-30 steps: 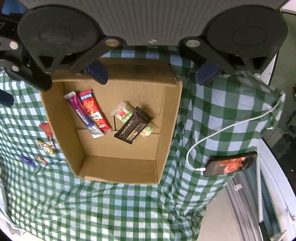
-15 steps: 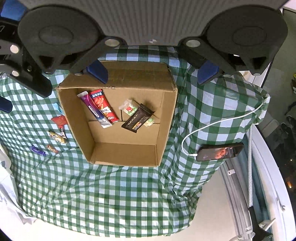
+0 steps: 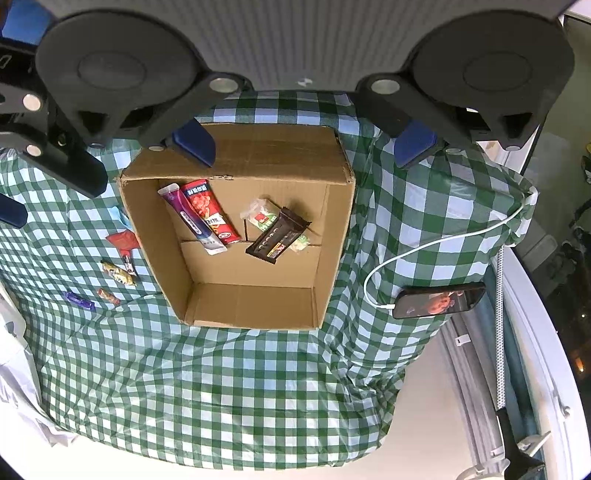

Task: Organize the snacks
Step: 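Withdraw both tools from the box toward the remaining snacks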

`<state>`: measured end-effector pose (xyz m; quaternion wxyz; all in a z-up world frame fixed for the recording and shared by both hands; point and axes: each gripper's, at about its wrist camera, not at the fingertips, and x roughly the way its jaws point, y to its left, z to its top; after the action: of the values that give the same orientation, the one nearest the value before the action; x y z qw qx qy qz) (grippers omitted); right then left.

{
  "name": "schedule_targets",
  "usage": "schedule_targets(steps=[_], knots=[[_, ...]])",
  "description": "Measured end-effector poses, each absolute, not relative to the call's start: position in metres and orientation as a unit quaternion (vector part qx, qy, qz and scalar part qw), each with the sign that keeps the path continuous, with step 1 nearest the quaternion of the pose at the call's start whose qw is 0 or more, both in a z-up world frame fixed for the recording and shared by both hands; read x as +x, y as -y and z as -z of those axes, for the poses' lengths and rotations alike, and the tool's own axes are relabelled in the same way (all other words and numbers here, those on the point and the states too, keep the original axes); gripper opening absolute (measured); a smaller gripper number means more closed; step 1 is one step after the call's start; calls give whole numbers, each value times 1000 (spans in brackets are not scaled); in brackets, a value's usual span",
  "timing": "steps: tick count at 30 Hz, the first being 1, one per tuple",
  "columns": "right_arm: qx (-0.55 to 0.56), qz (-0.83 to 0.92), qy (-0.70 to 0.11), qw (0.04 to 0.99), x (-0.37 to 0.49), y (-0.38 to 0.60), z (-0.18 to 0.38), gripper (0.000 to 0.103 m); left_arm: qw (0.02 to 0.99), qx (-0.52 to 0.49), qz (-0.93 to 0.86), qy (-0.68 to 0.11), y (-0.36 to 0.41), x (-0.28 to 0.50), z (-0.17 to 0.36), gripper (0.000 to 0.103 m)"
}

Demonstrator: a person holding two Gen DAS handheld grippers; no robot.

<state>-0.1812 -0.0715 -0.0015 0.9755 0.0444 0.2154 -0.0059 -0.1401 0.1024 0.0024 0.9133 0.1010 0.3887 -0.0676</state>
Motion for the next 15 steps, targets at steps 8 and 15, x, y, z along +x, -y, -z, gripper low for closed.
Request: schedule_targets(steps=[8,15], knots=[[59,5,-228,972,-175,77,8,102,906,115,67,-402,-96,-133,6,103],[81,5,-243,967,-165,89,20,102,898,136,68,-413,-82,-123,14,103]])
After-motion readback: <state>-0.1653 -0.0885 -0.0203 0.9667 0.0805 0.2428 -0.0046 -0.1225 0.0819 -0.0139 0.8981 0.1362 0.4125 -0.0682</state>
